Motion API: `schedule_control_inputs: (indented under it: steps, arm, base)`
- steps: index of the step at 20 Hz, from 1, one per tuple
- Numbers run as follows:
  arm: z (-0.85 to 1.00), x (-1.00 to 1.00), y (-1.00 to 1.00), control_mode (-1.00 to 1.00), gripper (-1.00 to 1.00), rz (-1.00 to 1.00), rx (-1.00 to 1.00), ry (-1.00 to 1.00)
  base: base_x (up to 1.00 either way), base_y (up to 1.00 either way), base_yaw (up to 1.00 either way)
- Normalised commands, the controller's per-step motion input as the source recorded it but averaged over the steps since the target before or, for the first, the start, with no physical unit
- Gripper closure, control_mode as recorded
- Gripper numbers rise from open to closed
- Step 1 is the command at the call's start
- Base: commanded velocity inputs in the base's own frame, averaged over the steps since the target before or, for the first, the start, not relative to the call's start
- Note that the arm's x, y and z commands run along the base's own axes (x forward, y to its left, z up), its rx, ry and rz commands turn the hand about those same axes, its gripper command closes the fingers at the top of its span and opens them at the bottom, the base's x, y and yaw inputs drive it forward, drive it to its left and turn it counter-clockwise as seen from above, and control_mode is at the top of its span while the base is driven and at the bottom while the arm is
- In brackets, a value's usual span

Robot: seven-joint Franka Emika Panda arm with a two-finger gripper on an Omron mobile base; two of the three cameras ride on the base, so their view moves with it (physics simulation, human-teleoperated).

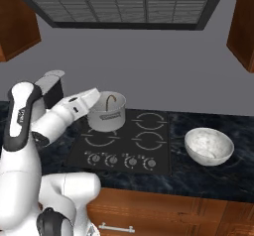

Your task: Open the cabinet and move the ladle to the pot. Then close the cabinet.

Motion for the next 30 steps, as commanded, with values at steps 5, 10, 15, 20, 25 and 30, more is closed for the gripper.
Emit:
schedule_control_inputs:
  steps: [5,10,15,20,25,30]
  arm:
    - [1.0,-0.52,0.02,-1.0,-1.0,-0.01,-0.59,-0.35]
    - [1.0,-0.5,0.0,-1.0,-1.0,0.0,-0.7,-0.42]
    - [0.51,-0.34,0.01,-1.0,-1.0,0.0,-0.83,-0.41]
    - [-0.06,-0.18,0.0,-1.0,-1.0,-0.01,-0.9,-0.3]
    - [-0.31,0.06,0.0,-1.0,-1.0,-0.04,-0.89,-0.21]
    - [-0.57,0.33,0.23,-1.0,-1.0,-0.1,-0.82,-0.12]
  base:
    - [0.0,0.0,0.0]
    - [0.0,0.0,0.0]
    - [0.0,0.0,0.0]
    - [0.0,0.0,0.0]
    - [0.0,0.0,0.0]
    - [0.0,0.0,0.0]
